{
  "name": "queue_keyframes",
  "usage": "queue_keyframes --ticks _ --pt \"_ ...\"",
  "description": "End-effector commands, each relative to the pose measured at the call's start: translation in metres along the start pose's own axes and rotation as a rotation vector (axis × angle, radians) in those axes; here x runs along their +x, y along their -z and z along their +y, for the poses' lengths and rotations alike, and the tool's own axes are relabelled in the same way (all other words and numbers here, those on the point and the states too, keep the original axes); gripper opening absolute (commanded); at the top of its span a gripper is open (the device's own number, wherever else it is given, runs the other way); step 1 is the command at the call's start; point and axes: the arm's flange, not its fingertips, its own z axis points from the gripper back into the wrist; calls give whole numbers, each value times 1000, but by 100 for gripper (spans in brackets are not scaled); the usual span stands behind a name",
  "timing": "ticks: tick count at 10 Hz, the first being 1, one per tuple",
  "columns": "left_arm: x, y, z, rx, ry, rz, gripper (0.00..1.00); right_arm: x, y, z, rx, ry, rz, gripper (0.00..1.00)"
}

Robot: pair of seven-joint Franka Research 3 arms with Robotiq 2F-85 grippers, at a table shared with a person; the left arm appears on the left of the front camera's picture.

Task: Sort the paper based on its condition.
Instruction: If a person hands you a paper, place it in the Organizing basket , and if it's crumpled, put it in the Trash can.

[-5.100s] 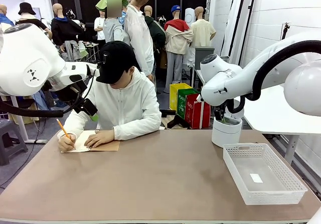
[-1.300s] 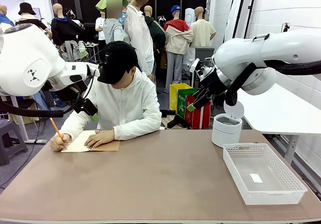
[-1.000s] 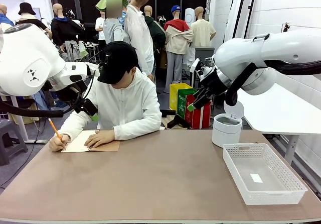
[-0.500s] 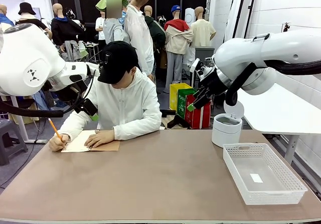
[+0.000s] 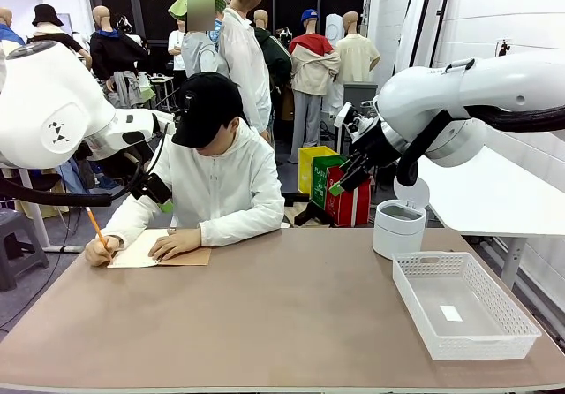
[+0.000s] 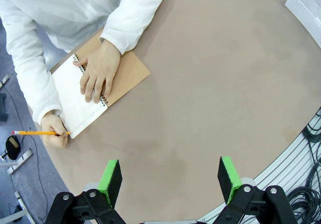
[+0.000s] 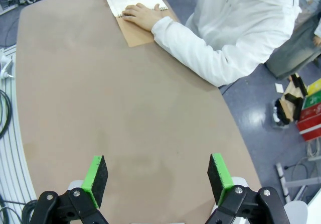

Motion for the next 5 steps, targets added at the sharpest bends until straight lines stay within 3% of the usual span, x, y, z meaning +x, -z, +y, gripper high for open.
queue_keyframes --ticks 1,5 --pt "0 -1 1 -4 -1 -4 100 0 0 0 1 0 0 100" --pt "0 -1 1 -4 -1 -4 100 0 0 0 1 0 0 100"
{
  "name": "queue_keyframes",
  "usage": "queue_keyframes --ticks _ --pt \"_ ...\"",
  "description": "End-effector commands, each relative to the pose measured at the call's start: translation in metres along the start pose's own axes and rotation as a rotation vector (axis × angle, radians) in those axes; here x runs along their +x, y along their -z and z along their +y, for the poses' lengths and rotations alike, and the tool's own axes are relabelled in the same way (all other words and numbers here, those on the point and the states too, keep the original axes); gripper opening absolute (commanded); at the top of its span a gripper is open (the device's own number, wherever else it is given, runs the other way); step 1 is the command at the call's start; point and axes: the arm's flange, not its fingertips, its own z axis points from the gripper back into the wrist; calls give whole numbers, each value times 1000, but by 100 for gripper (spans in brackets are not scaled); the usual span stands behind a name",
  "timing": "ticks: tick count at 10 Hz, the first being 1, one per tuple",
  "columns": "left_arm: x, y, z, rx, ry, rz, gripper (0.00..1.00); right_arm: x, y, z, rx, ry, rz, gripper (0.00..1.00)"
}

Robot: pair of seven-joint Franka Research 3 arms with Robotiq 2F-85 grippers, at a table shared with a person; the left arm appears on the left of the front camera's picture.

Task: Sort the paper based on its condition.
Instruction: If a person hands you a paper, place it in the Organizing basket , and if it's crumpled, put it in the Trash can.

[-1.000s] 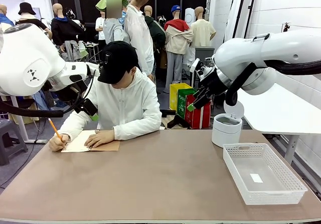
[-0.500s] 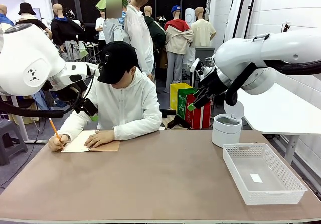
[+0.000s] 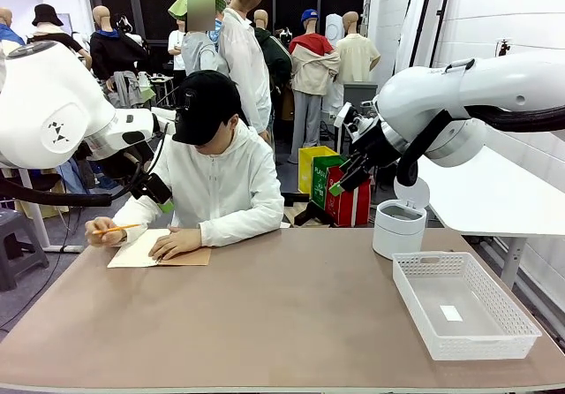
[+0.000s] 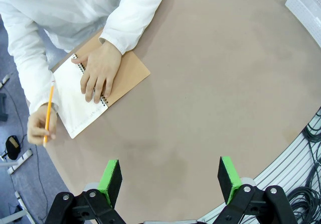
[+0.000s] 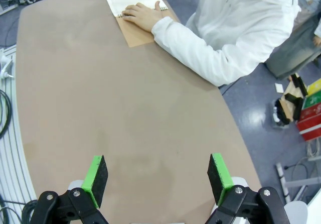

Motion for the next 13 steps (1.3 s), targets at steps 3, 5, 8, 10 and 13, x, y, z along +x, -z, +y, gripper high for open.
queue_keyframes --ticks 3,5,8,10,13 --pt "0 -1 1 -4 -1 -4 100 0 0 0 1 0 0 100" --pt "0 -1 1 -4 -1 -4 100 0 0 0 1 0 0 100" --pt "0 -1 1 -4 -1 -4 100 0 0 0 1 0 0 100" --pt "0 -1 1 -4 -1 -4 100 0 0 0 1 0 0 100" --pt "0 -1 1 -4 -1 -4 100 0 0 0 1 0 0 100"
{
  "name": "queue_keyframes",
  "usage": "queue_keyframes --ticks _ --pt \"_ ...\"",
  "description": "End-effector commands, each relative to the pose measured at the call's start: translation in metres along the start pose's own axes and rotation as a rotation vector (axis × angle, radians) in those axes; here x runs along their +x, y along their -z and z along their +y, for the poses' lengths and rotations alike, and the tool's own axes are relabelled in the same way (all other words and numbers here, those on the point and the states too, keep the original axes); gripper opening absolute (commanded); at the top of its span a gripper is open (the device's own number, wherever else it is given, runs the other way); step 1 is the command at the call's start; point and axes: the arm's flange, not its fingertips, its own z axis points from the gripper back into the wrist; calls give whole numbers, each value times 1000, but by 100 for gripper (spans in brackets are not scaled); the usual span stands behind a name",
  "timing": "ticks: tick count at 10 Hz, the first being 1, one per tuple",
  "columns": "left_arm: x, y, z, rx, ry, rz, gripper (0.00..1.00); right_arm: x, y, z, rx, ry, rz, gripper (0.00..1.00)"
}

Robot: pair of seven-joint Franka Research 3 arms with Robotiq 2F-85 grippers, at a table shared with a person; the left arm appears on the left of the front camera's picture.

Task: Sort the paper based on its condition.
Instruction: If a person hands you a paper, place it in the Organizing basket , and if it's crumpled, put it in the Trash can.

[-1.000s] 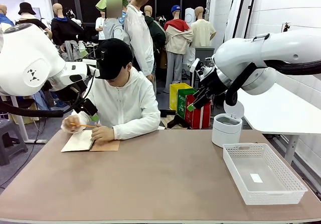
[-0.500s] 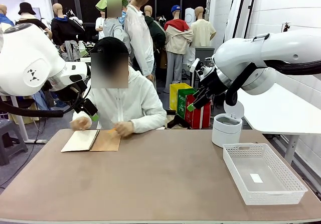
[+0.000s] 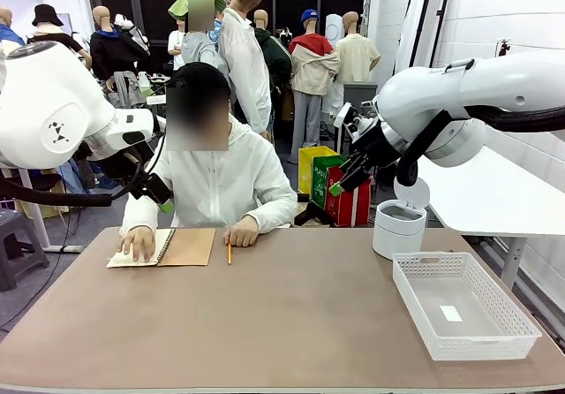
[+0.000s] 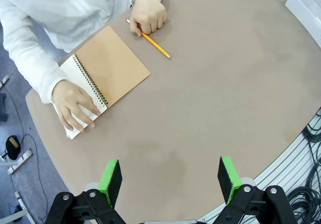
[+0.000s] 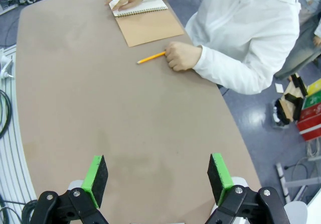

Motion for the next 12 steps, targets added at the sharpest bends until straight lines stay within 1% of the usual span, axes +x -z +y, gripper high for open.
queue_keyframes --ticks 1,12 --pt "0 -1 1 -4 -1 -4 100 0 0 0 1 1 -1 100" --pt "0 -1 1 -4 -1 -4 100 0 0 0 1 1 -1 100"
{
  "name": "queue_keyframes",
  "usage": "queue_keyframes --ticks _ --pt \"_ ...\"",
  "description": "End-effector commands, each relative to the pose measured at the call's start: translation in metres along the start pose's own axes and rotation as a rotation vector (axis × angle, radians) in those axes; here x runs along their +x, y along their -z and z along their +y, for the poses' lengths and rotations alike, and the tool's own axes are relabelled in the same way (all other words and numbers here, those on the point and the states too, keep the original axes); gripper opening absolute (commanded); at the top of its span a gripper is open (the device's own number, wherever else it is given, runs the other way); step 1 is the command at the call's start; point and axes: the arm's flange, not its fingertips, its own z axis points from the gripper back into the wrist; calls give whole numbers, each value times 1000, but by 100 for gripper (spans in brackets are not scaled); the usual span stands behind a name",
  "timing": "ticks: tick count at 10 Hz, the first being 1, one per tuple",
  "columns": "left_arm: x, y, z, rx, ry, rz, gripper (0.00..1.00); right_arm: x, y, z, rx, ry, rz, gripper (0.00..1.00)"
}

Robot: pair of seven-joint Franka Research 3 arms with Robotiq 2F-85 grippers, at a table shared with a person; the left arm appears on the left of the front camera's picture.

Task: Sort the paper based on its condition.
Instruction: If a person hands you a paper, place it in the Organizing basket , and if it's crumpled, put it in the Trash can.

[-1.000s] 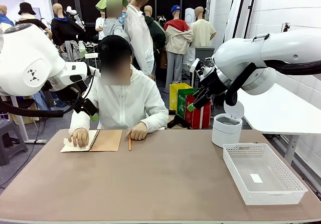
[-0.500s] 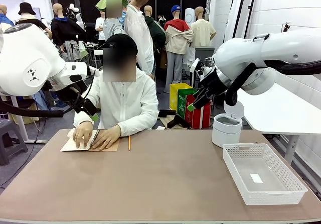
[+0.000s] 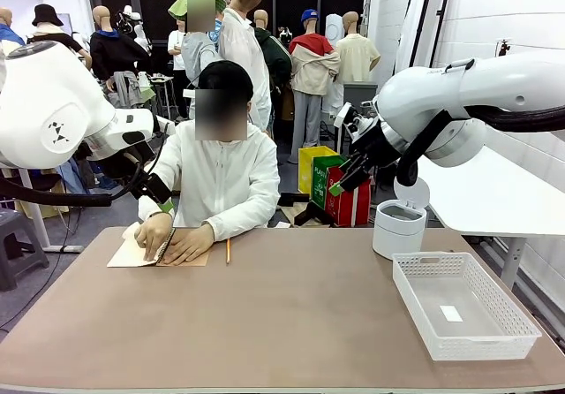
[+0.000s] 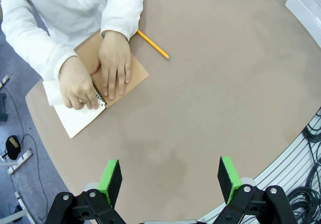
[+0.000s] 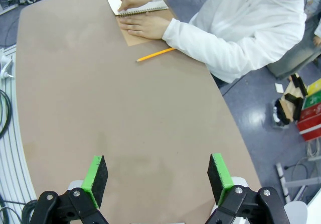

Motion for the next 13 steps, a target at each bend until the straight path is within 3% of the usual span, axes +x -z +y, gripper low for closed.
queue_keyframes --ticks 1,13 --pt "0 -1 1 -4 -1 -4 100 0 0 0 1 1 -1 100" --pt "0 -1 1 -4 -1 -4 100 0 0 0 1 1 -1 100"
